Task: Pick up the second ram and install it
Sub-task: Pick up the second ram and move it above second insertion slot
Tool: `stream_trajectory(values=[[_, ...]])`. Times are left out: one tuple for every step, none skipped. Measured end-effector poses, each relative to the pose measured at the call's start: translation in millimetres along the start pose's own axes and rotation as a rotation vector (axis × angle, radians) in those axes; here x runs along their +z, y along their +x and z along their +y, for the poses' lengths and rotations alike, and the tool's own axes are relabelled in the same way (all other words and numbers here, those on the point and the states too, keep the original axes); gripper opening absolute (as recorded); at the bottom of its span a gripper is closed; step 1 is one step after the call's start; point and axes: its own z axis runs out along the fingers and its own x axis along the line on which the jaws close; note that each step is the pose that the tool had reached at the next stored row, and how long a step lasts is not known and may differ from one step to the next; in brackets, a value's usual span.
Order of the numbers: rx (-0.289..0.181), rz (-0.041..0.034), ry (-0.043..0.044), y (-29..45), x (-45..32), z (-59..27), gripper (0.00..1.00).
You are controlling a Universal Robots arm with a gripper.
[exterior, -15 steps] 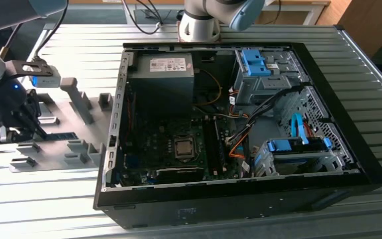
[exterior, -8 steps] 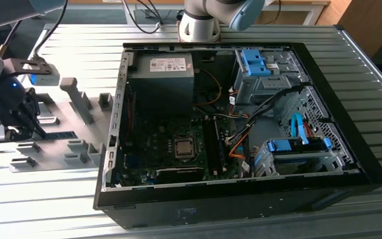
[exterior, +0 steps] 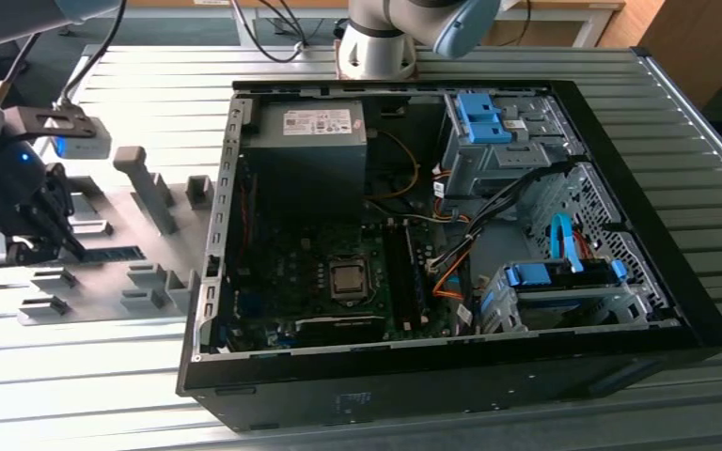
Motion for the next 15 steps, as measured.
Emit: stream_trajectory(values=[[0.0,0.0,0.0,0.0,-0.6,0.0,0.14],[0.0,0.0,0.0,0.0,-1.3,0.0,0.14],[0.0,0.0,0.0,0.0,-2.1,0.0,0.14],[0.0,0.0,0.0,0.0,-2.9,0.0,0.14],[0.0,0.0,0.0,0.0,-3.8,0.0,0.14],[0.0,-0.0001,0.0,0.0,-4.5,0.0,0.14],[0.0,-0.0001,0.0,0.0,-5.2,0.0,0.14],[0.0,-0.0001,0.0001,0.0,-5.8,0.0,0.14],[0.0,-0.0001,0.0001,0.0,-6.6,0.0,0.14],[0.0,0.0,0.0,0.0,-7.4,0.0,0.14],[0.0,0.0,0.0,0.0,-8.0,0.0,0.14],[0.0,-0.0002,0.0002,0.0,-8.4,0.0,0.14],[0.0,-0.0001,0.0002,0.0,-8.9,0.0,0.14],[0.0,-0.0001,0.0001,0.0,-9.4,0.0,0.14],[0.0,-0.0001,0.0001,0.0,-9.8,0.0,0.14]])
